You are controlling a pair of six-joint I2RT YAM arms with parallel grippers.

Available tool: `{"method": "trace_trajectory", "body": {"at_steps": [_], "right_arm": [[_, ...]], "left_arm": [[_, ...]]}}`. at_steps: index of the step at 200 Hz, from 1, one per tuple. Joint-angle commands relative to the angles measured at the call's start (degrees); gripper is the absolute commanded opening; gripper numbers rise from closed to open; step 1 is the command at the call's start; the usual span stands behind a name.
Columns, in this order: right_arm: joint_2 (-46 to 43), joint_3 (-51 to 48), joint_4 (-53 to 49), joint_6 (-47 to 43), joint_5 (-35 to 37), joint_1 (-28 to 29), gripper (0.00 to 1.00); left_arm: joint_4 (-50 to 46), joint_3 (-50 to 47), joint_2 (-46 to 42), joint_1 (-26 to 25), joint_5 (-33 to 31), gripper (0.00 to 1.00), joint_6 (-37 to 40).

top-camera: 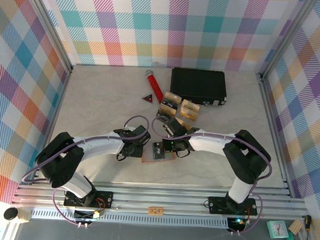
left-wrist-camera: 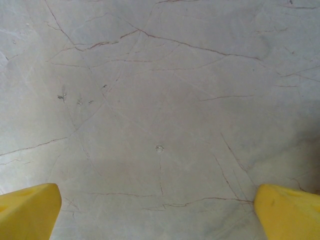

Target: Put the credit cards into the card holder

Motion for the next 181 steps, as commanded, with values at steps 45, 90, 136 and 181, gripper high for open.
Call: {"method": "trace_trajectory", "body": {"at_steps": [45,90,136,181], "right_arm": [[2.4,3.0,0.3,0.8,-2.1,2.1,0.00],[4.1,4.8,0.3,1.7,-2.6,4.2,0.00],[4.5,6.1,-0.7,1.1,-1.7,5.1,0.00],[0.6,2.1,-1.8,0.5,2.0,4.5,0.00]], "left_arm": [[2.4,-0.5,1.7,-0.9,0.6,1.00,-0.5],[3.4,-0.7,1.9,-1.0,1.0,1.00,-0.6],[4.1,-1.0,2.1,-1.1,1.4,1.00,-0.9],[4.0,-1.7,1.1,-1.1,1.0,1.00,-1.0]]}}
